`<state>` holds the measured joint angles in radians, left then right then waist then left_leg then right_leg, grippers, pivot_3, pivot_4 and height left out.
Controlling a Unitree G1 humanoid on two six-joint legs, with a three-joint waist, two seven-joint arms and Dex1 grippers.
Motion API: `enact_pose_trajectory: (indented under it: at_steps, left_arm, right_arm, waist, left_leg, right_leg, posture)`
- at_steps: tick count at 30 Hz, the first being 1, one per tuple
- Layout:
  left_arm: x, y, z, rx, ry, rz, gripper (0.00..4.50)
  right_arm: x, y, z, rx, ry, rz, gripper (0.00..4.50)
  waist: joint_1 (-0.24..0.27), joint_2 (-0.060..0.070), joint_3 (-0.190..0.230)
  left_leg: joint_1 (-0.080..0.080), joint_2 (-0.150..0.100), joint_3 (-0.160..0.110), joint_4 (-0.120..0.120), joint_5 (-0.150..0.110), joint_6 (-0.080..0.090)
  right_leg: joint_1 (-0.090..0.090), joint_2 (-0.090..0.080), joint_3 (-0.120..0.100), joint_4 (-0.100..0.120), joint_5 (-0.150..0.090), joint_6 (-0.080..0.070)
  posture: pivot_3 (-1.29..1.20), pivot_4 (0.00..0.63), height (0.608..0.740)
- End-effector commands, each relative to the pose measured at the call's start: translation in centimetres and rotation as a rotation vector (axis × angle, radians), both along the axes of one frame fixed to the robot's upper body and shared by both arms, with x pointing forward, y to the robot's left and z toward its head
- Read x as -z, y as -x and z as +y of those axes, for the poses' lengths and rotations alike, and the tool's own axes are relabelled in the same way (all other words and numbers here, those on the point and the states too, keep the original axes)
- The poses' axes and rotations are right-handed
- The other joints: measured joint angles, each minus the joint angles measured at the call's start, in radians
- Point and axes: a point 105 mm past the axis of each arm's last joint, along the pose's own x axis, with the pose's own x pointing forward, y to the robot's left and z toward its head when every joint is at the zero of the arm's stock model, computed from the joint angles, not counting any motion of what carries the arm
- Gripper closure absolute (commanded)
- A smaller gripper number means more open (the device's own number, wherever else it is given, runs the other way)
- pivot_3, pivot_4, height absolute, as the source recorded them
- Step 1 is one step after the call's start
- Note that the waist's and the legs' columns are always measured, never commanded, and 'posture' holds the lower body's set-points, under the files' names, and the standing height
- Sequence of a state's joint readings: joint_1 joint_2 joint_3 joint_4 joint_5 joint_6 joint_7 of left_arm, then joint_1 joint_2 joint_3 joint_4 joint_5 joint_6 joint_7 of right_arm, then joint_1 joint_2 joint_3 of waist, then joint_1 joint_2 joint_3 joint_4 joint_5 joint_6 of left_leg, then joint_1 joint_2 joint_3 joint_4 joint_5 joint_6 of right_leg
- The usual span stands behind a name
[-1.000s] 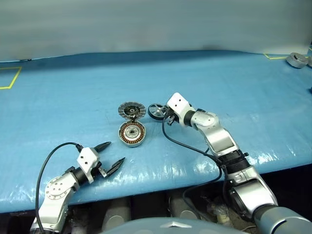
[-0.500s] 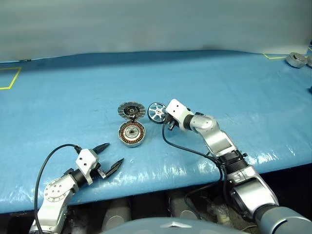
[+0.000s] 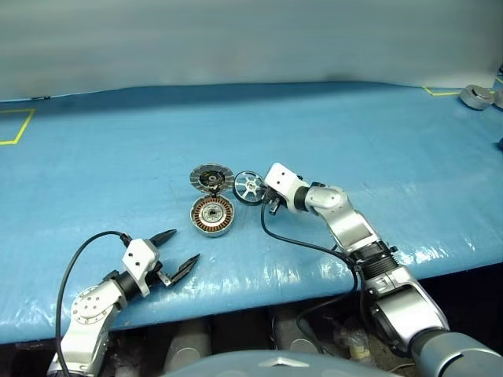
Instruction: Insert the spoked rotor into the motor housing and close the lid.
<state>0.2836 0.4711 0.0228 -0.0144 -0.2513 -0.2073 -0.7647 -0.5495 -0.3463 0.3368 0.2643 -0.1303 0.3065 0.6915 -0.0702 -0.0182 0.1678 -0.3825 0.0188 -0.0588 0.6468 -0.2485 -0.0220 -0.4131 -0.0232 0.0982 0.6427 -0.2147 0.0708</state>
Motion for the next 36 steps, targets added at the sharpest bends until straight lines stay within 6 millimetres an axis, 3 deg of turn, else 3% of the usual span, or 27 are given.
enact_pose_trajectory:
  at_steps: [1, 9, 17, 22, 26, 30, 36]
  left_arm:
    - [-0.8, -0.1, -0.4, 0.013, 0.007, -0.044, 0.00]
    - [-0.9, -0.3, -0.6, 0.015, 0.009, -0.049, 0.00]
    - [-1.1, -0.5, -0.4, 0.020, 0.006, -0.054, 0.00]
    - [-0.9, -0.6, -0.6, 0.024, 0.008, -0.053, 0.00]
    - [-0.8, -0.7, -0.8, 0.029, 0.012, -0.051, 0.00]
    - [-0.9, -0.9, -0.9, 0.035, 0.013, -0.053, 0.00]
    - [-1.0, -1.0, -0.7, 0.034, 0.010, -0.059, 0.00]
  right_arm:
    - [1.2, 0.3, -0.4, 0.010, 0.035, 0.029, 4.48]
    - [-0.6, 0.4, -1.6, 0.067, 0.001, -0.045, 4.48]
    - [-2.4, 1.9, -4.8, 0.178, -0.043, -0.094, 4.48]
    - [-6.1, 3.2, -5.2, 0.209, -0.495, -0.064, 4.48]
    - [-6.6, 3.8, -6.2, 0.222, -0.543, -0.055, 4.48]
    - [-7.2, 5.7, -4.3, 0.068, -0.552, -0.018, 4.48]
    - [-6.2, 8.3, -0.7, -0.138, -0.459, 0.051, 4.48]
  waist:
    - [0.000, 0.000, 0.000]
    - [0.005, 0.000, 0.000]
    - [0.010, 0.000, 0.000]
    - [0.001, 0.000, 0.001]
    - [0.002, 0.001, 0.002]
    - [0.004, 0.001, 0.002]
    - [0.002, 0.001, 0.002]
  left_leg:
    - [0.000, 0.000, 0.000, 0.000, 0.000, 0.000]
    - [0.000, 0.000, 0.000, 0.000, 0.000, 0.000]
    - [-0.002, -0.001, 0.000, 0.000, 0.000, 0.000]
    - [-0.002, 0.000, 0.000, 0.000, 0.000, 0.000]
    - [-0.002, 0.001, 0.000, 0.001, 0.000, 0.000]
    - [-0.003, 0.000, 0.000, 0.000, 0.000, 0.000]
    - [-0.002, 0.001, 0.000, 0.000, 0.000, 0.000]
  right_leg:
    - [0.000, 0.000, 0.000, 0.000, 0.000, 0.000]
    - [0.000, 0.000, 0.000, 0.000, 0.000, 0.000]
    - [-0.002, -0.001, 0.000, -0.001, 0.000, 0.000]
    - [-0.002, 0.000, 0.000, 0.000, 0.000, 0.000]
    - [-0.001, 0.001, 0.000, 0.000, 0.000, 0.000]
    - [-0.002, 0.000, 0.000, -0.001, 0.000, 0.000]
    - [-0.002, 0.001, 0.000, 0.000, -0.001, 0.000]
  posture:
    - [0.00, 0.150, 0.740]
    - [0.00, 0.150, 0.740]
    - [0.00, 0.150, 0.740]
    - [0.00, 0.150, 0.740]
    - [0.00, 0.150, 0.740]
    - [0.00, 0.150, 0.740]
    - [0.00, 0.150, 0.740]
